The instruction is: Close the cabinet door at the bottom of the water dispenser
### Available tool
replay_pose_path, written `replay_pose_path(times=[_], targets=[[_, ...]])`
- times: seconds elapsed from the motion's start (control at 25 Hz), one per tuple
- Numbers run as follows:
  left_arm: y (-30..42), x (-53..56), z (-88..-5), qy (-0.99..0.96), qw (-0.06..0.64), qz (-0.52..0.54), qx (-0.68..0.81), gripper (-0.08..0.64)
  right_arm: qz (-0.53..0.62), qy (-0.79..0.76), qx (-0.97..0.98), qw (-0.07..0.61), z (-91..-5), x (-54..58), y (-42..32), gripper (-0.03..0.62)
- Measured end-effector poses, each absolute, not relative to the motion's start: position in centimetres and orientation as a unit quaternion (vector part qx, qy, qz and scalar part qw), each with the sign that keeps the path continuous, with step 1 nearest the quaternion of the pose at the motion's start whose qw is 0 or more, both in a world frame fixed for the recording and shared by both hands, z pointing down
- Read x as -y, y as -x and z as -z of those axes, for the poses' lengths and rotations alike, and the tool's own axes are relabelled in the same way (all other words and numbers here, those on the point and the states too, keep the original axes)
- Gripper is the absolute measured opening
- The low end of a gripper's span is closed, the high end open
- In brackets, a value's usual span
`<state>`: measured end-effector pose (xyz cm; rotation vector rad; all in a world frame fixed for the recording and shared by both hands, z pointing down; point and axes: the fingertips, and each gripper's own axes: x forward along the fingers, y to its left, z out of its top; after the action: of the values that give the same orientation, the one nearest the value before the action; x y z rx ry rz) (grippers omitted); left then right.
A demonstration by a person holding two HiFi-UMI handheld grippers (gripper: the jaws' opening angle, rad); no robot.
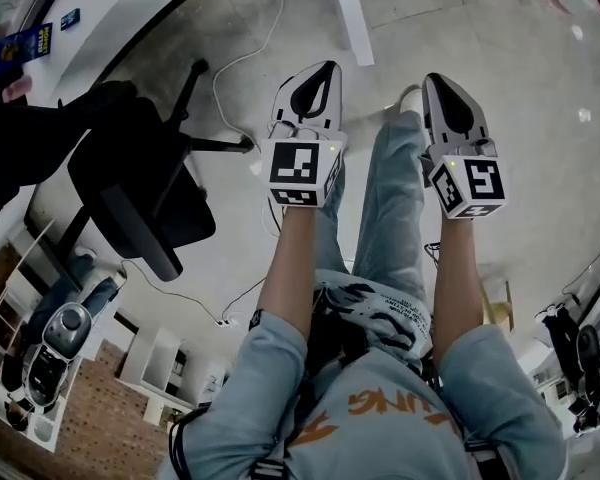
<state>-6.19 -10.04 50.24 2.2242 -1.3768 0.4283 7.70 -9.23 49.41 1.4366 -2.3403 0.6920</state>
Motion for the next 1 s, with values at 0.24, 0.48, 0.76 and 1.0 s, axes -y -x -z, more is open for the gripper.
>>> replay_pose_path(times=[0.24,0.48,0.76,1.0], targets=[[7.4,8.5,-54.7,-0.796,0.266,-0.147,0.523,0.020,-0.239,-0.485,0.823,0.177,-53.3,7.8,-6.2,0.031],[9.5,6.9,-58.3,-0.795,0.275,-0.159,0.517,0.020,-0.242,-0.483,0.821,0.187,-56.9,6.5,-3.1,0.031],[9.8,5.2,-62.2,-0.793,0.279,-0.167,0.515,0.020,-0.228,-0.486,0.823,0.188,-61.4,6.0,-2.6,0.032],[10.1,3.8,-64.2,-0.789,0.297,-0.152,0.516,0.020,-0.234,-0.465,0.834,0.181,-65.5,5.7,-1.4,0.034]])
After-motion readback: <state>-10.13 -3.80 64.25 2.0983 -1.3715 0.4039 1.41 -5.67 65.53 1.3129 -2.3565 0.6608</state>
